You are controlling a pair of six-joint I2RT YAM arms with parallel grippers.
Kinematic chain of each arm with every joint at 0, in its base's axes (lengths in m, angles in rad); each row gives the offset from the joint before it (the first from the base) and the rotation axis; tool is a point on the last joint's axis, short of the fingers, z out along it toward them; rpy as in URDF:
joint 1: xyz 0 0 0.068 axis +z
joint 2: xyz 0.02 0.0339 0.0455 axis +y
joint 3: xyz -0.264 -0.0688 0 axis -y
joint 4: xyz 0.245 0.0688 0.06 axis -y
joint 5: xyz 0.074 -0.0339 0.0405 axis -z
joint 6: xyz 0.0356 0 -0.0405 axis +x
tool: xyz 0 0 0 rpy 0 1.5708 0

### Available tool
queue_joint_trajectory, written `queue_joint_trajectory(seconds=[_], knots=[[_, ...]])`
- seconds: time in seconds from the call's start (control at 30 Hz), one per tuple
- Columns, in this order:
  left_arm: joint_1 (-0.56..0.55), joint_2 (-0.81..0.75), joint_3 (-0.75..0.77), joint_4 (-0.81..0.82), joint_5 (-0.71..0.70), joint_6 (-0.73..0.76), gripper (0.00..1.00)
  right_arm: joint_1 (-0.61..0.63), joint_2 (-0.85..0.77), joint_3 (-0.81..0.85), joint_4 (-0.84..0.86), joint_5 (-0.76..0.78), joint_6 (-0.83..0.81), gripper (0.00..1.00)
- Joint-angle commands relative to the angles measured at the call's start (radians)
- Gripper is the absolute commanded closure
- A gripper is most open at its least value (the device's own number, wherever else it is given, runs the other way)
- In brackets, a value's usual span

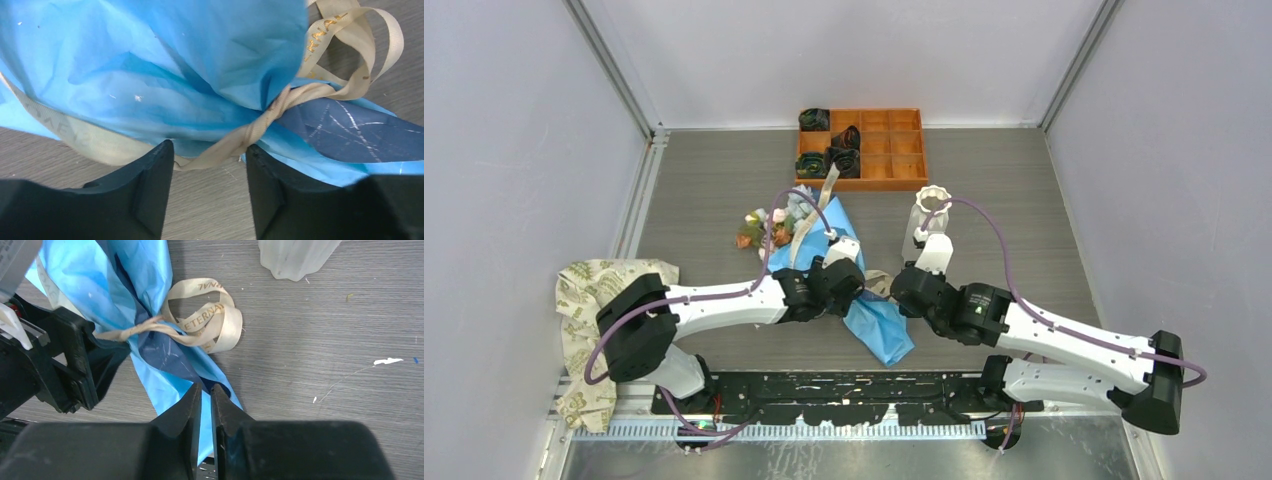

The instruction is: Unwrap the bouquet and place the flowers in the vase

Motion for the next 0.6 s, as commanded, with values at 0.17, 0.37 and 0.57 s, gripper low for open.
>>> queue_joint_trajectory(seconds=[0.17,0.37,0.57], knots=[[-0.002,-0.051,-0.004,-0.050,-0.182,-0.092,0.75,-0.003,0.159,0.012,0.141,-0.086,-0.070,0.72],[0.015,-0.104,-0.073,-0.094,-0.206,-0.164,1.00,-0.002,0.335,0.056,0.230,-0.146,-0.104,0.70],[0.049,-0.177,-0.129,-0.120,-0.218,-0.187,1.00,-0.002,0.485,0.087,0.297,-0.281,-0.130,0.71]])
